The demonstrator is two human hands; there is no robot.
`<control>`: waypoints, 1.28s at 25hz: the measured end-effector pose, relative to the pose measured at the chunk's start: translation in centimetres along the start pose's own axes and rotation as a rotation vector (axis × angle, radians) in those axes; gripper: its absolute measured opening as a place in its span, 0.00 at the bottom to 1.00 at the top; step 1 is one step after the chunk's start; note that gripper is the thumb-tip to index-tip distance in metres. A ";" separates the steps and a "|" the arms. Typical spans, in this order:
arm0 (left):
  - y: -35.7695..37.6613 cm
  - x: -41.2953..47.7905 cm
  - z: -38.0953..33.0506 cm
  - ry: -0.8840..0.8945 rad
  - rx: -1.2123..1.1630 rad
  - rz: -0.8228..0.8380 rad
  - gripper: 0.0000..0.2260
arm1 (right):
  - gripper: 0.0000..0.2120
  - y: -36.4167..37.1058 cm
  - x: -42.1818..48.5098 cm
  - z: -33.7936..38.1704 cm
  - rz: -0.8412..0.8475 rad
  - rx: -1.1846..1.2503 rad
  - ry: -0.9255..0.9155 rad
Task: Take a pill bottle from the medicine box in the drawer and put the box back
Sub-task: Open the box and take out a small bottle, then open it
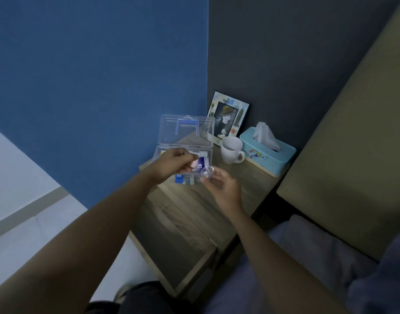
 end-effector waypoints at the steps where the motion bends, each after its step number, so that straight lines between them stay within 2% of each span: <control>1: 0.6 -0.2 1.0 -0.028 -0.099 -0.001 0.05 | 0.15 -0.1 0.0 -1.2 0.011 0.080 0.051; 3: 2.2 -0.6 3.6 -0.075 -0.219 0.030 0.03 | 0.15 -0.5 0.0 -3.6 0.000 0.153 0.125; 5: 3.8 -1.2 6.2 -0.084 -0.250 0.086 0.06 | 0.16 -0.9 0.0 -6.0 -0.013 0.177 0.189; 8: 5.3 -1.3 10.2 -0.088 -0.062 0.115 0.06 | 0.19 -1.1 0.3 -9.1 0.016 0.103 0.276; 11: 6.2 -0.9 12.9 -0.130 0.096 0.058 0.12 | 0.15 -1.2 0.8 -11.4 0.067 -0.018 0.337; 13: 6.6 -0.3 14.1 -0.114 0.151 0.040 0.13 | 0.14 -1.1 1.2 -12.3 0.089 -0.155 0.319; 18: 7.6 1.4 15.4 -0.022 0.261 0.027 0.22 | 0.20 -0.7 1.8 -13.8 0.103 -0.383 0.280; 21: 8.0 2.2 16.2 -0.017 0.295 0.036 0.24 | 0.23 -0.6 2.0 -14.9 0.075 -0.531 0.273; 28: 9.1 2.9 16.4 0.103 0.493 0.128 0.23 | 0.21 -0.4 1.7 -15.3 0.062 -0.664 0.190; 32: 9.1 3.1 16.2 0.214 0.586 0.176 0.18 | 0.22 -0.4 1.7 -15.4 0.040 -0.661 0.182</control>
Point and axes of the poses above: each hand's wrist, its own x-axis towards the middle knuckle, its own y-axis out of the palm, z = x × y, the point moved 3 cm from there along x, towards the middle knuckle, and after that the axes turned 9 degrees about y, right-handed, at the moved point
